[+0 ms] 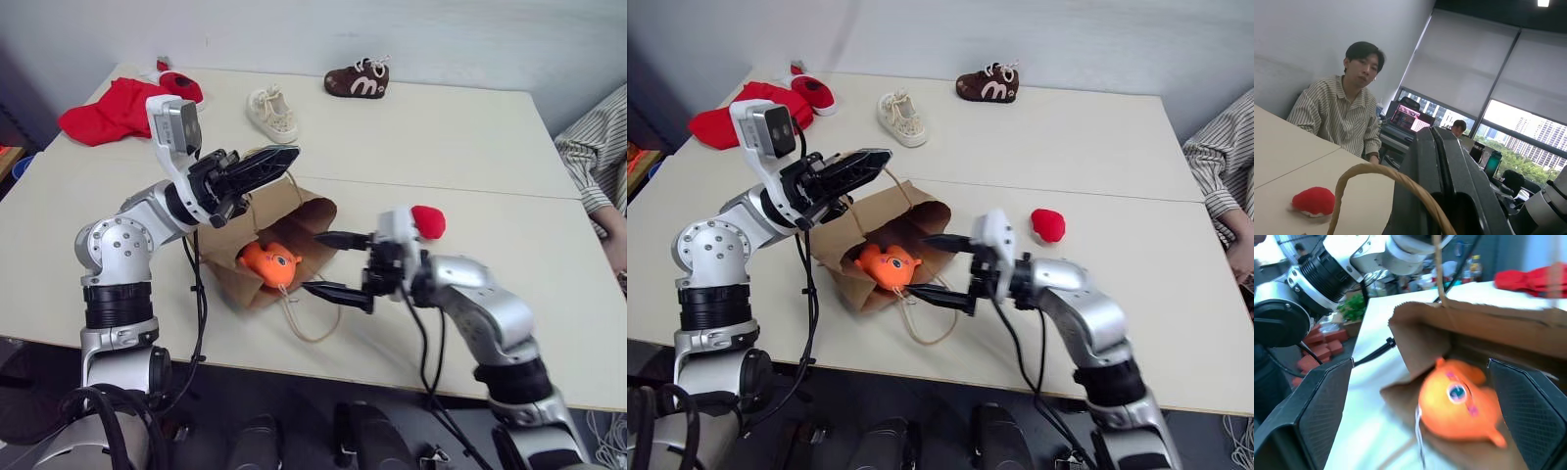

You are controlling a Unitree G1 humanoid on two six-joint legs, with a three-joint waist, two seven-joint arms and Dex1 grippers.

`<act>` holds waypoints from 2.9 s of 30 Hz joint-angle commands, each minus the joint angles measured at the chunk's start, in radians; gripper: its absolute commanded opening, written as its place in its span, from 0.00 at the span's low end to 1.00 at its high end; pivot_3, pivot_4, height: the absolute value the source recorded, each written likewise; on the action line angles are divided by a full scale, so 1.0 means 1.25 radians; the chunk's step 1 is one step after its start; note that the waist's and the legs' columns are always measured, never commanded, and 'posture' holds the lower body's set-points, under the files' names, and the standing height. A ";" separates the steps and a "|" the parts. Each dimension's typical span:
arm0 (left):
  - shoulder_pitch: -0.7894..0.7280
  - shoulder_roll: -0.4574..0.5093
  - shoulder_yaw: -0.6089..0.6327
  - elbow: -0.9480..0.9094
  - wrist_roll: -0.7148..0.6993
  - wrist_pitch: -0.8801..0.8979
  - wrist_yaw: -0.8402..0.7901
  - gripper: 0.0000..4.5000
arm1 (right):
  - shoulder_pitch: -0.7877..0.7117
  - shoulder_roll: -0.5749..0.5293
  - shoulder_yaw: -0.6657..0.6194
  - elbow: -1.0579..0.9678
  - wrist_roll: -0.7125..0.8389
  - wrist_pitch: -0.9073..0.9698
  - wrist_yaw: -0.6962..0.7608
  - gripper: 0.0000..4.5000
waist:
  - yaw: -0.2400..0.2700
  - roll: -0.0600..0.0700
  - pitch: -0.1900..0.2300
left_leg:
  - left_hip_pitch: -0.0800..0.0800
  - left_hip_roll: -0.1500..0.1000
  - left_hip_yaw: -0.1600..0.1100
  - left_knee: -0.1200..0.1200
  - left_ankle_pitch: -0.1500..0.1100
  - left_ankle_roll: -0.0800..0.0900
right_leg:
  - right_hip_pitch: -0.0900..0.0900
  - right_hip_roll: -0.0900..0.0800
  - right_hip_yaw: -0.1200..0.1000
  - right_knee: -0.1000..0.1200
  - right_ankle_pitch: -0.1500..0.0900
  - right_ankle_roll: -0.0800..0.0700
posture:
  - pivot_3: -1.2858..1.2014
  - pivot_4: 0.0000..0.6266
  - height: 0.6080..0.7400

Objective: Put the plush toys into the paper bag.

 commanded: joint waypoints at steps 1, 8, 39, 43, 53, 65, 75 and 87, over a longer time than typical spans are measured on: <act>0.001 0.008 0.015 -0.033 -0.018 -0.014 0.002 0.00 | 0.156 -0.055 -0.141 -0.043 -0.013 -0.089 0.006 1.00 | 0.009 0.000 0.000 | 0.000 0.000 0.000 0.000 0.000 0.000 | 0.000 0.000 0.000 0.000 0.000 0.000 | 0.52 0.24 1.00; 0.000 0.014 0.025 -0.036 -0.024 -0.011 0.018 0.00 | 0.413 -0.045 -0.391 0.141 -0.185 -0.415 -0.115 1.00 | 0.014 0.000 0.000 | 0.002 -0.001 0.003 0.001 0.000 0.001 | 0.002 0.000 0.002 -0.005 0.002 0.003 | 0.52 0.24 1.00; -0.012 0.011 0.005 -0.038 -0.024 -0.029 0.049 0.00 | -0.247 -0.073 -0.006 0.311 -0.186 0.023 -0.064 0.09 | 0.007 0.001 0.001 | 0.005 0.000 0.005 0.000 0.001 0.000 | 0.002 0.001 0.004 0.001 0.001 0.001 | 0.52 0.24 1.00; -0.029 -0.004 0.007 -0.030 -0.042 -0.016 0.061 0.00 | -0.199 0.004 0.055 0.009 -0.023 0.264 -0.128 0.09 | -0.001 0.001 0.001 | 0.005 0.001 0.004 0.000 0.001 -0.001 | 0.001 0.001 0.004 0.002 0.001 0.001 | 0.52 0.24 1.00; -0.035 -0.011 0.002 -0.041 -0.076 0.021 0.059 0.00 | -0.288 0.235 0.180 0.121 -0.168 0.242 -0.392 0.09 | -0.011 0.001 0.001 | 0.003 -0.001 0.002 0.001 0.001 -0.001 | 0.001 0.000 0.002 0.002 0.001 0.001 | 0.52 0.24 1.00; -0.022 -0.021 0.011 -0.037 -0.088 0.015 0.056 0.00 | -0.448 0.347 0.204 0.539 -0.336 0.005 -0.439 0.25 | -0.019 0.001 0.001 | -0.004 0.000 0.005 0.001 0.002 -0.001 | -0.008 0.000 0.004 0.005 0.001 0.001 | 0.52 0.24 1.00; -0.019 -0.026 0.037 -0.021 -0.088 -0.014 0.075 0.00 | -0.411 0.235 0.142 0.340 -0.204 0.217 -0.266 1.00 | -0.013 0.001 0.001 | -0.005 0.000 0.004 0.002 0.002 -0.001 | -0.008 0.000 0.004 0.005 0.001 0.001 | 0.52 0.24 1.00; 0.006 -0.034 0.041 -0.054 -0.089 -0.021 0.091 0.00 | -0.178 -0.012 -0.008 0.150 0.027 0.370 -0.059 1.00 | -0.011 0.001 0.001 | -0.005 0.000 0.004 0.001 0.001 0.000 | -0.008 0.000 0.004 0.004 0.001 0.001 | 0.52 0.24 1.00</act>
